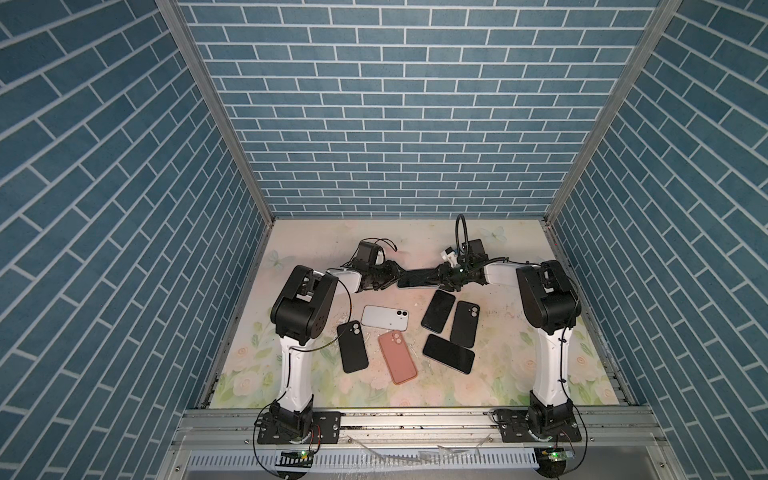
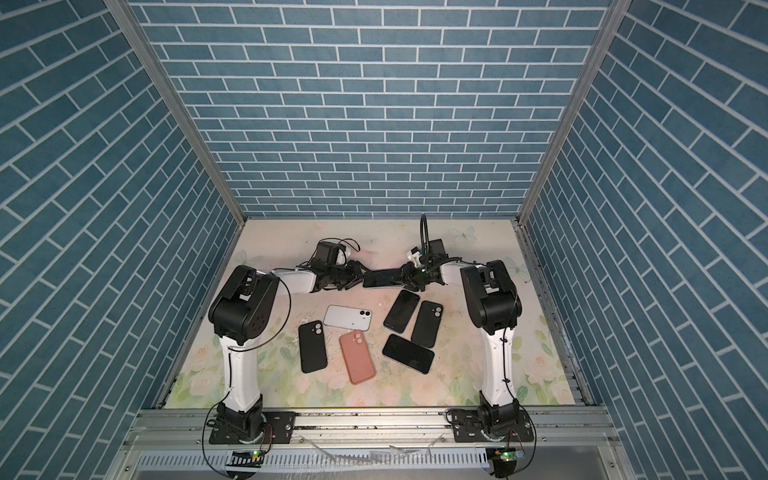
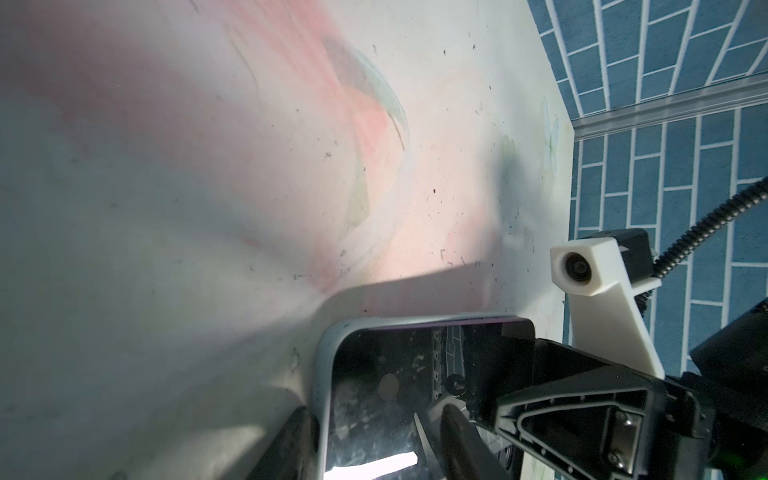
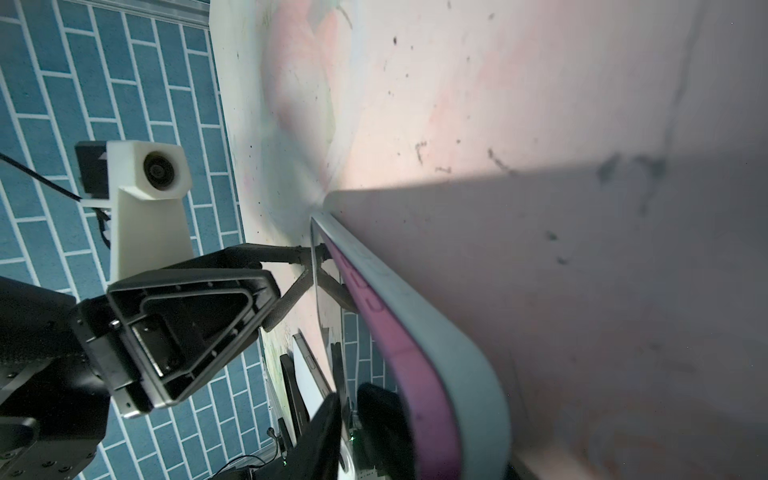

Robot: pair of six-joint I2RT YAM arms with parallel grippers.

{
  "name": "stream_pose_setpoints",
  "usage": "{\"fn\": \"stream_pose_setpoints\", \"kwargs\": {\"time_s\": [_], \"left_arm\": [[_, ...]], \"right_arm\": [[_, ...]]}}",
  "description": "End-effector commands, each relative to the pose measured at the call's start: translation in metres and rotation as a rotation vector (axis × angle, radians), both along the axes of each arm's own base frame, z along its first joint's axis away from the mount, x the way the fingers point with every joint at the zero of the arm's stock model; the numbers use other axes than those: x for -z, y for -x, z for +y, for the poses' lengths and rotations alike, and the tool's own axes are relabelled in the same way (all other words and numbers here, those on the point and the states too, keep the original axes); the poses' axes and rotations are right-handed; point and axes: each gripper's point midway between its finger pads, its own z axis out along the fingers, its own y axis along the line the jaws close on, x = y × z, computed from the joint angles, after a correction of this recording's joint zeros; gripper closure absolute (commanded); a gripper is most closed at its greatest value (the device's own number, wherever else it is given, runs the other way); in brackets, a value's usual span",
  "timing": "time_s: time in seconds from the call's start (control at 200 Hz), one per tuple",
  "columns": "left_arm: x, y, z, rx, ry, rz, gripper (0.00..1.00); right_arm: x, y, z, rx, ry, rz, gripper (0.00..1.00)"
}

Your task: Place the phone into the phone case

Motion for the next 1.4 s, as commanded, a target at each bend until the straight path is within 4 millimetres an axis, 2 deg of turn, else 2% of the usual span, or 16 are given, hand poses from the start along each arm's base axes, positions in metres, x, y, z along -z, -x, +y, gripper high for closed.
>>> {"fn": "stream_pose_setpoints", "kwargs": {"time_s": [0.0, 0.055, 0.315, 0.425, 0.53, 0.615, 0.675, 0.79, 0.93, 1.06, 1.246, 1.336, 1.396], "left_arm": [[0.028, 0.019, 0.016, -0.026, -0.067, 0.105, 0.47], [0.027, 0.019, 0.016, -0.026, -0.068, 0.103, 0.47], [0.024, 0.017, 0.015, -0.026, -0.067, 0.096, 0.47], [0.019, 0.015, 0.014, -0.026, -0.060, 0.081, 0.47], [0.010, 0.011, 0.014, -0.030, -0.042, 0.058, 0.46], [-0.007, 0.006, 0.016, -0.041, 0.001, 0.016, 0.42], [-0.027, 0.001, 0.018, -0.043, 0.046, -0.032, 0.33], [-0.070, -0.006, 0.026, -0.033, 0.109, -0.134, 0.19], [-0.117, -0.003, 0.030, 0.021, 0.202, -0.234, 0.13], [-0.147, 0.006, 0.017, 0.107, 0.297, -0.289, 0.13], [-0.176, 0.016, 0.002, 0.165, 0.420, -0.340, 0.18], [-0.182, 0.020, -0.007, 0.187, 0.440, -0.347, 0.25], [-0.183, 0.020, -0.010, 0.184, 0.443, -0.351, 0.27]], "right_arm": [[-0.005, -0.005, -0.008, 0.042, 0.007, -0.010, 0.66], [-0.004, -0.004, -0.008, 0.038, 0.003, -0.010, 0.74], [-0.003, -0.002, -0.008, 0.025, -0.002, -0.015, 0.99], [-0.004, -0.002, -0.008, 0.020, 0.005, -0.016, 1.00], [-0.012, -0.003, -0.009, 0.019, 0.008, -0.040, 1.00], [-0.030, -0.004, -0.007, 0.015, -0.008, -0.082, 1.00], [-0.048, -0.006, -0.006, 0.008, -0.026, -0.117, 1.00], [-0.093, -0.005, -0.003, -0.014, -0.079, -0.200, 1.00], [-0.149, 0.003, -0.005, -0.045, -0.139, -0.292, 1.00], [-0.190, 0.016, -0.004, -0.077, -0.193, -0.351, 1.00], [-0.231, 0.030, -0.003, -0.099, -0.275, -0.397, 1.00], [-0.236, 0.033, -0.004, -0.097, -0.278, -0.405, 1.00], [-0.230, 0.033, -0.004, -0.094, -0.255, -0.402, 1.00]]}}
